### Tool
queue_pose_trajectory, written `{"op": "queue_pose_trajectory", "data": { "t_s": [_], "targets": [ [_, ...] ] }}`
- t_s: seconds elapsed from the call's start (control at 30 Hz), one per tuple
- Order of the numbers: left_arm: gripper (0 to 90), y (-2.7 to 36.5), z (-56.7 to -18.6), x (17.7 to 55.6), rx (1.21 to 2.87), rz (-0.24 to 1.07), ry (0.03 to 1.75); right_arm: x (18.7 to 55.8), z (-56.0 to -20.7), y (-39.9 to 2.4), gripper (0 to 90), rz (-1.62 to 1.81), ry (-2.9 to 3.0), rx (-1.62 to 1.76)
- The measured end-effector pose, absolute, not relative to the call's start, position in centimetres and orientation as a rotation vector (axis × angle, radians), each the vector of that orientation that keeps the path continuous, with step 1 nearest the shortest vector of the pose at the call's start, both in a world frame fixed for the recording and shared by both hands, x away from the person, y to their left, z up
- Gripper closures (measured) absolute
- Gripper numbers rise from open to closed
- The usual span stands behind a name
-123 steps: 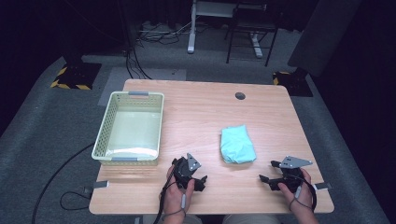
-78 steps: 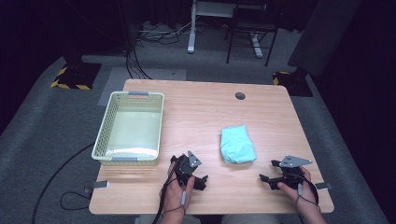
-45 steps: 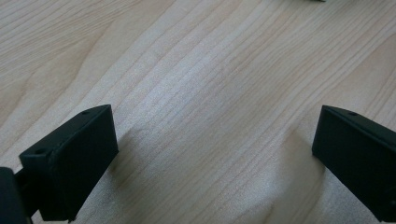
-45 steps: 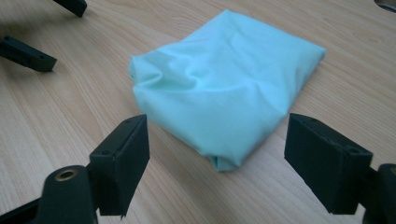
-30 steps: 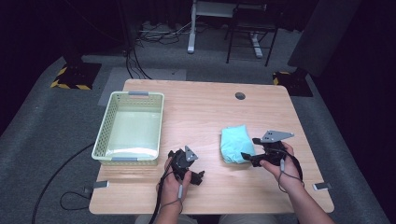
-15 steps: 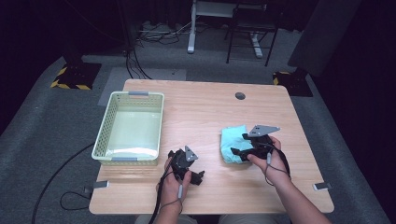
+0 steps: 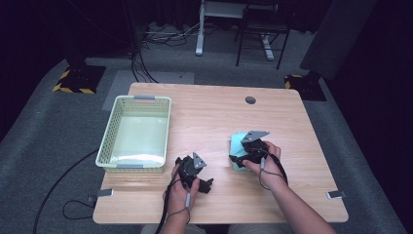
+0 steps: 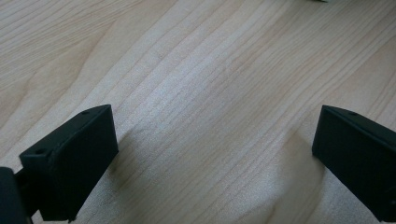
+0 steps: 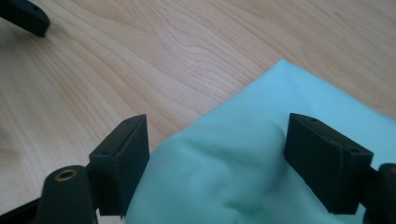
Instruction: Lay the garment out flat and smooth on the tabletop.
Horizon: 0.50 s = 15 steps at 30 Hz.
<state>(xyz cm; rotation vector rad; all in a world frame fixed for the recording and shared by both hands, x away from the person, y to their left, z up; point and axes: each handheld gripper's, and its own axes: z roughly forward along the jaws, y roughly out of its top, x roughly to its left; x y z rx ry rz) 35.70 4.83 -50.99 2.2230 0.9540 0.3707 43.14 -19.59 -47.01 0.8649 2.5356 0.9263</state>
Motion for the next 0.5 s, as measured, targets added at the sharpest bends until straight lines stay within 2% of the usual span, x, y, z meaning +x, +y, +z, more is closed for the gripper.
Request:
{"op": "queue_pose_trajectory", "data": {
  "t_s": [0.07, 0.23, 0.3, 0.5],
  "targets": [
    [0.1, 4.8, -51.0, 35.7, 2.223, 0.371, 0.954, 43.4, -47.6, -19.2, 26.9, 0.883, 2.53, 0.873],
    [0.1, 4.8, -51.0, 35.7, 2.224, 0.371, 0.954, 43.6, -47.9, -19.3, 72.3, 0.789, 2.472, 0.872],
    [0.1, 4.8, -51.0, 35.7, 2.223, 0.371, 0.954, 43.8, -47.6, -19.7, 84.7, 0.818, 2.477, 0.9],
    [0.1, 4.8, -51.0, 35.7, 2.224, 0.37, 0.955, 43.6, -45.9, -21.1, 87.1, 0.88, 2.443, 0.911]
  ]
}}
